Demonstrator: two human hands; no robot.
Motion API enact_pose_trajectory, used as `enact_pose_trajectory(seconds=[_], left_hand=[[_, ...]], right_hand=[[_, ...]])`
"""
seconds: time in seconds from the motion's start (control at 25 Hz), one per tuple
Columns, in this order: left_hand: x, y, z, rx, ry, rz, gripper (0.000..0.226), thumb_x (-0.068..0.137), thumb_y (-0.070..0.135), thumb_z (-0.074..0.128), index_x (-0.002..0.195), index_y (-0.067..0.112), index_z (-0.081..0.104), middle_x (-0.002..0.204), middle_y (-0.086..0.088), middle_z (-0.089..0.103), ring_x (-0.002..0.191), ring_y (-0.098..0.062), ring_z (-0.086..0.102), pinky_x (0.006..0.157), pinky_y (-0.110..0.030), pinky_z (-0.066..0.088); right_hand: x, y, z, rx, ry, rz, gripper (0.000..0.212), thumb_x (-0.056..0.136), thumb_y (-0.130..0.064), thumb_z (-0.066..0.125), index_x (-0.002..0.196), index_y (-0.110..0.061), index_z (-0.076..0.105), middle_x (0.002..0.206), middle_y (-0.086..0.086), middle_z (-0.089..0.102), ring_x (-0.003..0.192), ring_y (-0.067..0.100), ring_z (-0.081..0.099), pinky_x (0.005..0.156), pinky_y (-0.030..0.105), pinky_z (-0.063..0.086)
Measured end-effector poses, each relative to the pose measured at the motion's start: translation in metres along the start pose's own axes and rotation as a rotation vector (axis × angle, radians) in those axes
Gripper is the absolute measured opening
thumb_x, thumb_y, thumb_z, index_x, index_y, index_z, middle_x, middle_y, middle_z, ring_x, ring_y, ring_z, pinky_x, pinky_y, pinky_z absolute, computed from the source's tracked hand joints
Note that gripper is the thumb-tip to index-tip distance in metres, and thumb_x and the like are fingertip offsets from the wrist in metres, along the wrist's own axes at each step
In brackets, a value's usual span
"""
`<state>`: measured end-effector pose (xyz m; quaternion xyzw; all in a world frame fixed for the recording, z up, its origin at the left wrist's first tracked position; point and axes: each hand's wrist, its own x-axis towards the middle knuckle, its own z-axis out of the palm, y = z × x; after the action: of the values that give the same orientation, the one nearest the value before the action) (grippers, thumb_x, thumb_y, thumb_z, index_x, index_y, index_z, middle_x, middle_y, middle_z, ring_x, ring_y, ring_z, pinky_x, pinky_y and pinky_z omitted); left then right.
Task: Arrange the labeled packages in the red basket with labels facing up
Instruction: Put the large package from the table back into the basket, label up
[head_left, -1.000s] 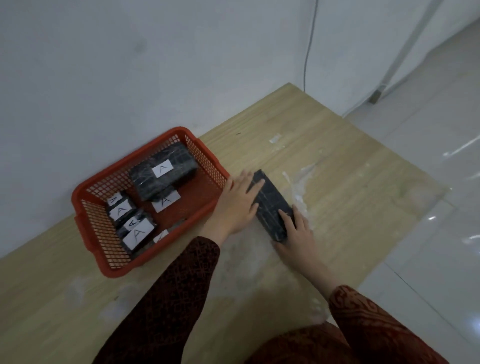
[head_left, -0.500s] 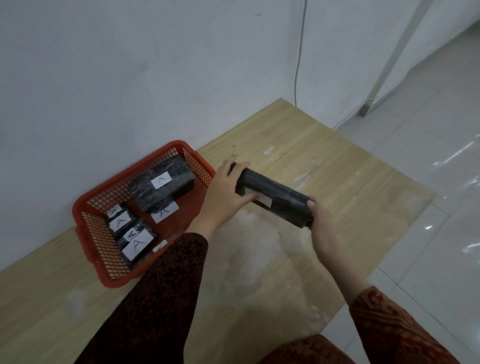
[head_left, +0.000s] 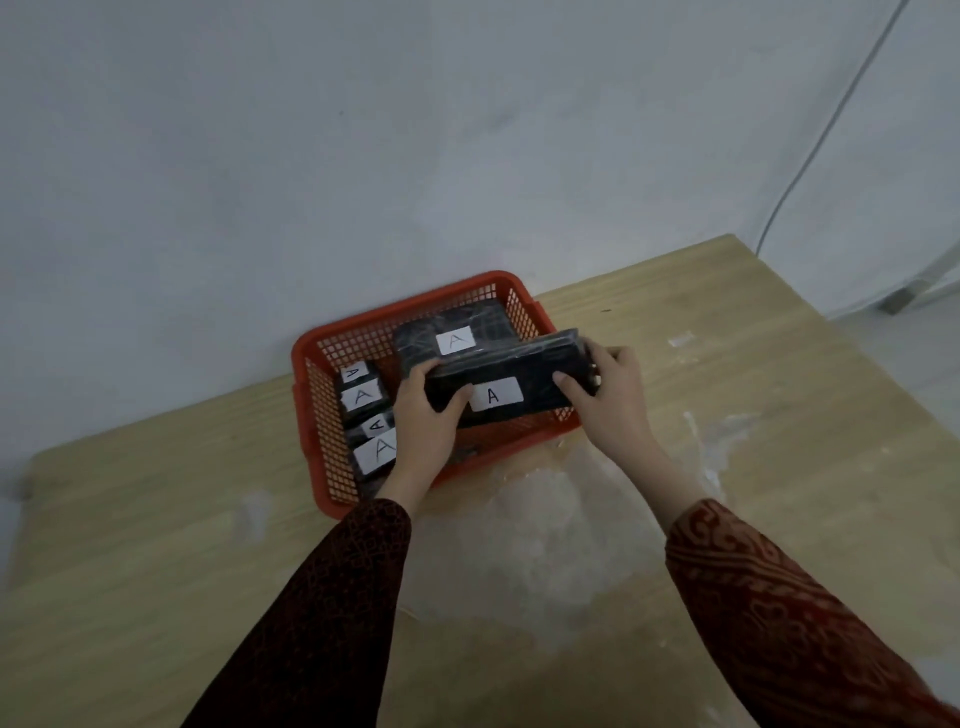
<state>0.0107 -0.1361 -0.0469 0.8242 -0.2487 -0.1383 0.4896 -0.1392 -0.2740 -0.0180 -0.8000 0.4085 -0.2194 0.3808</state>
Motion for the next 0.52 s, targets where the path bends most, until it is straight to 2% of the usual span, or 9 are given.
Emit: enact_pose_trajectory(seconds=[0.08, 0.2, 0.28, 0.36, 0.52], left_hand=[[-0.002, -0.018, -0.005, -0.003, 0.001, -0.069, 0.043, 0.086, 0.028, 0.066, 0.125, 0.017, 0.051, 0.123, -0.005, 0.058, 0.113, -0.015, 0.052, 0.094, -0.029, 0.044], [-0.002, -0.034, -0.009, 0.056, -0.015, -0.151, 0.039, 0.093, 0.026, 0.057, 0.129, 0.012, 0.051, 0.129, -0.011, 0.056, 0.120, -0.024, 0.051, 0.102, -0.037, 0.044], [-0.001, -0.038, -0.008, 0.122, -0.013, -0.169, 0.040, 0.095, 0.024, 0.054, 0.133, 0.011, 0.051, 0.130, -0.015, 0.052, 0.121, -0.027, 0.049, 0.102, -0.032, 0.038], [0.000, -0.038, -0.006, 0.159, 0.003, -0.163, 0.042, 0.095, 0.022, 0.054, 0.135, 0.011, 0.051, 0.125, -0.016, 0.048, 0.113, -0.027, 0.051, 0.096, -0.026, 0.037], [0.004, -0.040, -0.008, 0.223, 0.000, -0.119, 0.039, 0.095, 0.019, 0.054, 0.132, 0.010, 0.053, 0.119, -0.014, 0.047, 0.096, -0.012, 0.044, 0.084, -0.013, 0.031]], right_hand=[[0.006, -0.004, 0.018, -0.040, -0.053, -0.031, 0.057, 0.087, -0.018, 0.062, 0.139, -0.013, 0.040, 0.111, 0.005, 0.043, 0.111, 0.024, 0.044, 0.095, 0.027, 0.038], [0.006, -0.004, 0.035, -0.121, -0.144, -0.086, 0.066, 0.088, -0.014, 0.060, 0.144, -0.011, 0.026, 0.130, 0.017, 0.042, 0.120, 0.031, 0.043, 0.101, 0.041, 0.042], [0.005, -0.002, 0.041, -0.193, -0.177, -0.114, 0.071, 0.088, -0.014, 0.060, 0.146, -0.007, 0.019, 0.140, 0.020, 0.034, 0.125, 0.034, 0.042, 0.103, 0.046, 0.044], [0.003, -0.001, 0.046, -0.269, -0.172, -0.151, 0.073, 0.088, -0.014, 0.058, 0.146, -0.005, 0.014, 0.146, 0.019, 0.028, 0.129, 0.034, 0.041, 0.103, 0.046, 0.044], [0.000, 0.004, 0.049, -0.349, -0.163, -0.213, 0.075, 0.088, -0.012, 0.056, 0.147, -0.004, 0.010, 0.149, 0.017, 0.031, 0.132, 0.033, 0.037, 0.109, 0.043, 0.037]])
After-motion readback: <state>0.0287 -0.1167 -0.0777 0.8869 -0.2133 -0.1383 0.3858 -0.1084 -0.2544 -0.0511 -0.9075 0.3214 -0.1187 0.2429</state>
